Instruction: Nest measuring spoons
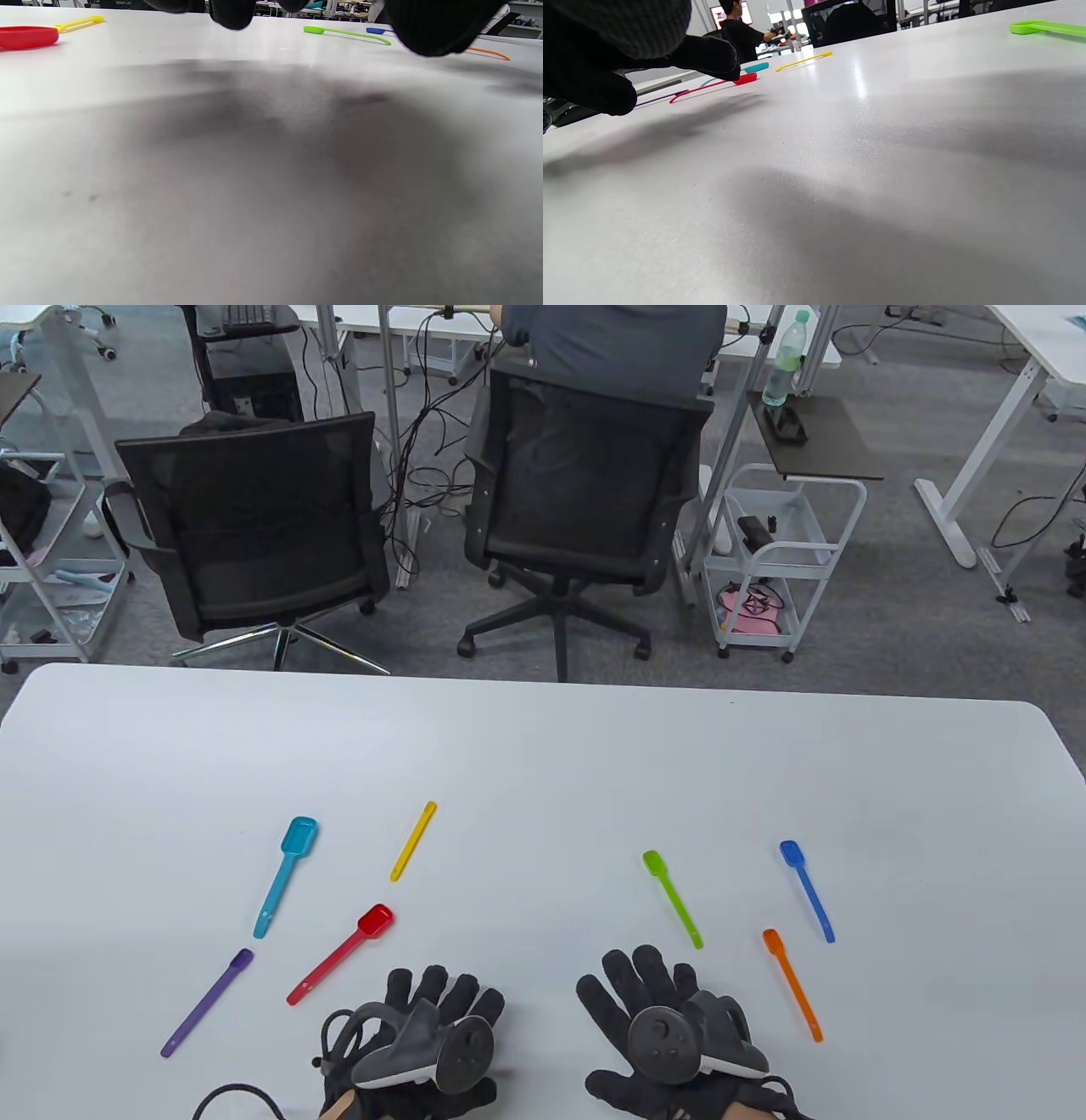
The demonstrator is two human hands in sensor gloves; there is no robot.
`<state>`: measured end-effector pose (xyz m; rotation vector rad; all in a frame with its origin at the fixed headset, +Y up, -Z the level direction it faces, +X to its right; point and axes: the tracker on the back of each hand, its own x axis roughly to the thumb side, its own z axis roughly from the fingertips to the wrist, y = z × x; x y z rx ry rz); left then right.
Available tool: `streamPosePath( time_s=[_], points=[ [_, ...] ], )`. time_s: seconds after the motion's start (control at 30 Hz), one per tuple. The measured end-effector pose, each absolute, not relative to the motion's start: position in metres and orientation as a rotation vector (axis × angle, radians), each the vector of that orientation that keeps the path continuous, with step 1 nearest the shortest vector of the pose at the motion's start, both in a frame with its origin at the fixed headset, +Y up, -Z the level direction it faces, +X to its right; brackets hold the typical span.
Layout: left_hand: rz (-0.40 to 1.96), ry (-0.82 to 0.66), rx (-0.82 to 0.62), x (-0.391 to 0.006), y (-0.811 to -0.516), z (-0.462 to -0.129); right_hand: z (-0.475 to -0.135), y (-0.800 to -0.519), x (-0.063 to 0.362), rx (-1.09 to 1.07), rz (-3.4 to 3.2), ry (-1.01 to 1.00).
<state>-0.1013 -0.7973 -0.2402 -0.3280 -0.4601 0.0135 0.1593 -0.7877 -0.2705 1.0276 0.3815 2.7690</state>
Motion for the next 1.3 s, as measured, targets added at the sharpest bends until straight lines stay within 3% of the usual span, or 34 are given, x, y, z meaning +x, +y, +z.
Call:
streamPosePath(
  time_s=[0.17, 0.43, 0.6, 0.77, 1.3],
  points=[
    [0.061, -0.350, -0.204, -0.127, -0.775, -0.254, -0.271, -0.788, 0.160, 1.022, 2.764, 0.386],
    [0.064, 0.064, -0.048, -0.241, -0.716, -0.312, -0.270, -0.790, 0.161, 1.034, 2.760, 0.413],
    [0.008, 0.257, -0.154, -0.289, -0.729, -0.342, -0.271, -0.788, 0.164, 1.011, 2.757, 0.397],
    [-0.057, 0.348, -0.235, -0.309, -0.755, -0.357, -0.272, -0.787, 0.166, 0.996, 2.758, 0.387],
    [-0.097, 0.430, -0.336, -0.323, -0.792, -0.375, -0.274, -0.786, 0.168, 0.967, 2.753, 0.384]
  ],
)
